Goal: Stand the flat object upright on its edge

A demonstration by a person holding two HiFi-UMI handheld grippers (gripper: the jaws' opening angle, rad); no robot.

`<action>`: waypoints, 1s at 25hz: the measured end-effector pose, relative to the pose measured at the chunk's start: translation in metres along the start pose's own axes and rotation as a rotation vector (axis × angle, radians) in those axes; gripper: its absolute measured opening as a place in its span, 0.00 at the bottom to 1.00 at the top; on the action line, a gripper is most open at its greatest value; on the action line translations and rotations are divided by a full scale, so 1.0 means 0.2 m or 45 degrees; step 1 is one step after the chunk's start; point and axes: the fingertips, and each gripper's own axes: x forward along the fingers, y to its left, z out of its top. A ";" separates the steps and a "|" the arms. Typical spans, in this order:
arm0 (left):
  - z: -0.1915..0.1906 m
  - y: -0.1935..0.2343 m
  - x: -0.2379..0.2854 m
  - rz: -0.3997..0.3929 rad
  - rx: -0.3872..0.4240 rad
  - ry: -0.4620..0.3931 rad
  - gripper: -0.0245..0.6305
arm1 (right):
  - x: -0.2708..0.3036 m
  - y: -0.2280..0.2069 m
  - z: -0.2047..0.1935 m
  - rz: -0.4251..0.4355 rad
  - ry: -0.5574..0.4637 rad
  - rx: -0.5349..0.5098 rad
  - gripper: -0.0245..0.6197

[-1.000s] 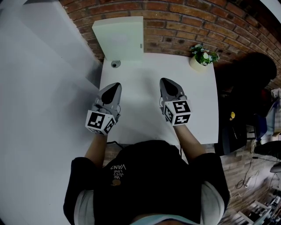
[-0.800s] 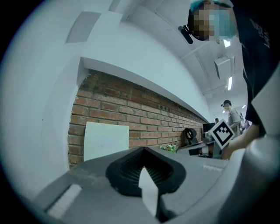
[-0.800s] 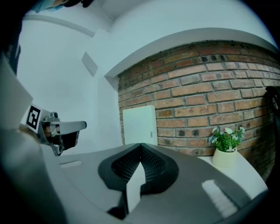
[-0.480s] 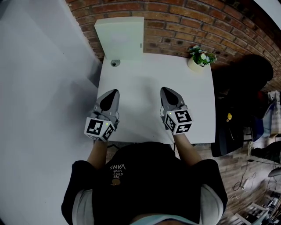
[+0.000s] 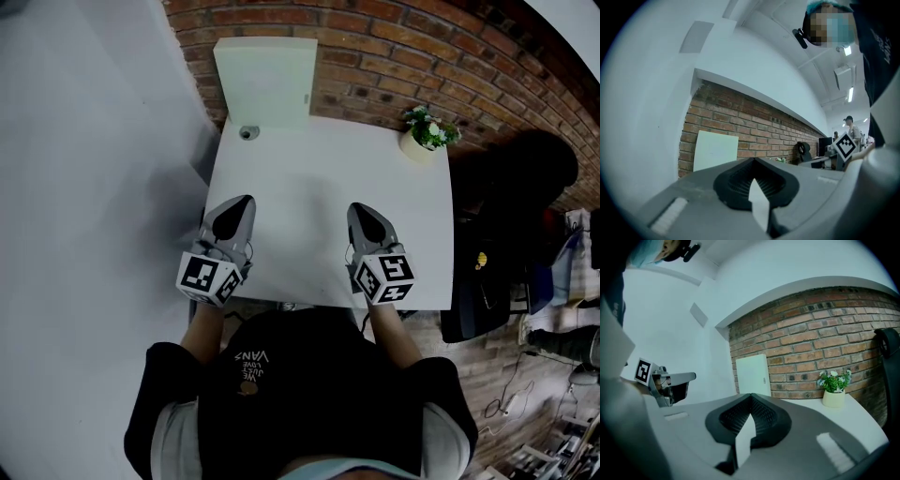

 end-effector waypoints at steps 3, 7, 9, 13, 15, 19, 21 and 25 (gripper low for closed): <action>0.04 0.00 -0.01 -0.002 0.008 -0.018 0.04 | 0.00 0.03 0.00 0.011 -0.001 0.000 0.03; 0.04 0.00 -0.05 -0.002 -0.006 -0.023 0.04 | -0.01 0.07 0.00 0.031 0.003 -0.011 0.03; 0.04 0.00 -0.06 -0.002 -0.008 -0.028 0.04 | -0.02 0.08 0.01 0.038 -0.001 -0.020 0.03; 0.04 0.00 -0.06 0.000 -0.009 -0.023 0.04 | -0.02 0.08 0.05 0.039 -0.011 -0.046 0.03; 0.04 0.00 -0.06 -0.003 -0.009 -0.022 0.04 | -0.02 0.08 0.05 0.041 -0.011 -0.051 0.03; 0.04 0.00 -0.05 -0.005 -0.007 -0.017 0.04 | -0.01 0.08 0.07 0.044 -0.009 -0.057 0.03; 0.04 0.00 -0.05 -0.006 -0.012 -0.018 0.04 | -0.01 0.07 0.08 0.041 -0.011 -0.058 0.03; 0.03 0.00 -0.05 -0.009 -0.019 -0.017 0.04 | -0.01 0.06 0.08 0.027 -0.017 -0.060 0.03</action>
